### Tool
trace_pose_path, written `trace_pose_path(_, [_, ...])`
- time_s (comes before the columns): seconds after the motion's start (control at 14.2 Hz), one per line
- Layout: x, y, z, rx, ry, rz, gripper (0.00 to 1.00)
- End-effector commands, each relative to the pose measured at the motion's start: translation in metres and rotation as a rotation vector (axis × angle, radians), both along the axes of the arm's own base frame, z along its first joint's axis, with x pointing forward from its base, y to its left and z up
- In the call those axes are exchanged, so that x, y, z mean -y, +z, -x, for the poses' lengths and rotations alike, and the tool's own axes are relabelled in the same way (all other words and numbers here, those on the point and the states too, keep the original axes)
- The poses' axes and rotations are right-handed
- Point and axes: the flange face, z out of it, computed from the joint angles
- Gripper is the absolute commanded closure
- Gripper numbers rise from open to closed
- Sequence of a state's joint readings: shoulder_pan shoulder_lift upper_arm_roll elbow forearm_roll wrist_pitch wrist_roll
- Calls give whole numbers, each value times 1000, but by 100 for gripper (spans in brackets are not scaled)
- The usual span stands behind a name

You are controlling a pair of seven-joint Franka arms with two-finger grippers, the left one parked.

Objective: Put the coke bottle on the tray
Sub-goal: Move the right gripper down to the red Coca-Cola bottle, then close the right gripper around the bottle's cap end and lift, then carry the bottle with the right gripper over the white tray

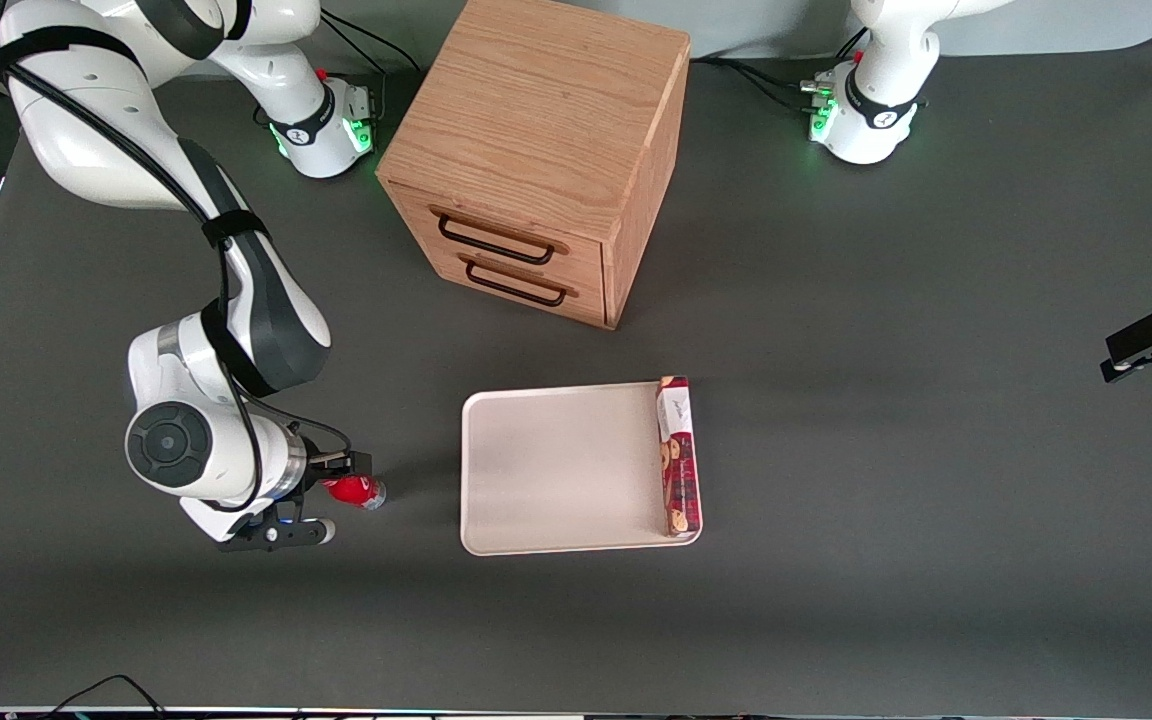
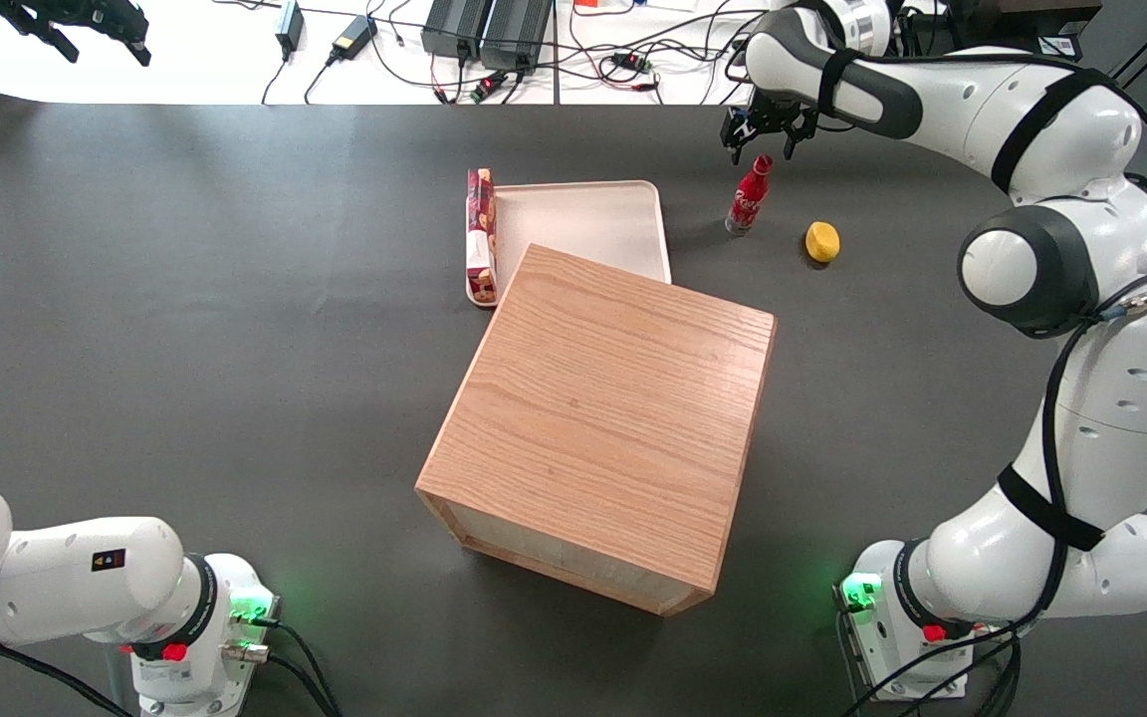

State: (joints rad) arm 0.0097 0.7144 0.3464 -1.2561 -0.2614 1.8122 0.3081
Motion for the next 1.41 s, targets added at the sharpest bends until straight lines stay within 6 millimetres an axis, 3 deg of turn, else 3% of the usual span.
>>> trace_pose_path(0.0, [-3, 0, 0, 36, -35, 16, 16])
trace_pose_path(0.35, [-1, -10, 4, 30, -28, 28, 58])
trace_pose_path(0.56, [-1, 0, 6, 40, -22, 32, 90])
trace_pose_path(0.63, [-3, 6, 6, 46, -17, 32, 96])
trace_pose_path(0.85, [-3, 46, 11, 70, -6, 51, 100])
trace_pose_path(1.06, [-30, 122, 27, 48, 13, 32, 100])
trace_pose_path(1.2, [-33, 175, 36, 63, 2, 25, 100])
trace_pose_path(1.34, [-58, 202, 50, 69, -7, -13, 100])
